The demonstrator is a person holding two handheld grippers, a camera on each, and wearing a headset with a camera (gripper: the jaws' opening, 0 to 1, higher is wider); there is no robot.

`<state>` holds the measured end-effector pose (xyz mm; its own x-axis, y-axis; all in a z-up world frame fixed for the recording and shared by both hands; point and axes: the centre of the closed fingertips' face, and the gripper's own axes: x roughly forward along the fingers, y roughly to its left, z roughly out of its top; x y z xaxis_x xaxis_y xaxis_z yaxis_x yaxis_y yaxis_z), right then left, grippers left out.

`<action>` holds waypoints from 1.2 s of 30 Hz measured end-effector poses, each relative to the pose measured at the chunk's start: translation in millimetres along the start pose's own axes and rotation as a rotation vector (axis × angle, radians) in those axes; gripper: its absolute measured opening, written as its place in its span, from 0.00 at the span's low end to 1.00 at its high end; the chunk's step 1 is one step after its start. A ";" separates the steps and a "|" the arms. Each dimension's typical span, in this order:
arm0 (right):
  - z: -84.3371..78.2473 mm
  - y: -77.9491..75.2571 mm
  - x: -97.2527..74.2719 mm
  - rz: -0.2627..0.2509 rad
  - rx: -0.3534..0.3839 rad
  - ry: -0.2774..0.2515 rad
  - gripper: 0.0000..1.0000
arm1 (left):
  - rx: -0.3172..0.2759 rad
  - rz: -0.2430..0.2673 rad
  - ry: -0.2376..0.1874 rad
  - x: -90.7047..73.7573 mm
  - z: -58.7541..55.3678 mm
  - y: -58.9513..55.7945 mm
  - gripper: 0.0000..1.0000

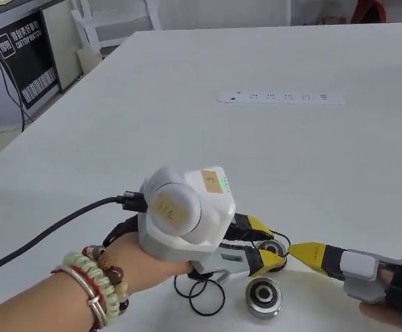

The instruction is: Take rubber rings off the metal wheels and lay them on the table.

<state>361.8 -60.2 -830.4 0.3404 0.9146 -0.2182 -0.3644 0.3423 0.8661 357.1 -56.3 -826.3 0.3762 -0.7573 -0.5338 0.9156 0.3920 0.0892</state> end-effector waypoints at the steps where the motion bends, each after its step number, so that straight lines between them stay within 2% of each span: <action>1: 1.8 0.6 -1.6 -0.001 0.003 -0.010 0.00 | 0.010 -0.007 0.000 -0.1 1.8 -2.7 0.26; 5: 3.5 -0.2 -7.5 -0.018 -0.005 -0.026 0.00 | 0.047 -0.020 -0.004 -0.5 7.8 -8.7 0.27; 9: 2.0 0.2 -15.7 -0.029 -0.006 -0.040 0.00 | 0.027 -0.038 -0.038 -0.8 18.2 -14.3 0.32; 14: -1.1 -0.8 -27.7 -0.045 0.001 -0.062 0.00 | 0.019 -0.050 -0.075 -0.9 29.4 -19.4 0.33; 19: -5.8 -0.9 -38.5 -0.063 0.001 -0.075 0.00 | 0.003 -0.061 -0.096 -1.6 36.2 -23.8 0.34; 28: -9.0 -2.8 -54.0 -0.093 0.011 -0.109 0.00 | -0.027 -0.066 -0.136 -13.6 47.5 -23.6 0.38; 32: -10.9 -0.1 -57.3 -0.104 0.010 -0.114 0.00 | -0.010 -0.073 -0.116 -17.0 46.4 -26.1 0.41; 36: -13.5 1.7 -61.4 -0.118 -0.006 -0.108 0.00 | -0.018 -0.063 -0.139 -27.1 57.3 -23.8 0.45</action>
<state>328.5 -112.9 -821.5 0.4720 0.8397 -0.2684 -0.3214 0.4474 0.8346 333.2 -75.1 -765.7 0.3349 -0.8452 -0.4165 0.9359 0.3495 0.0435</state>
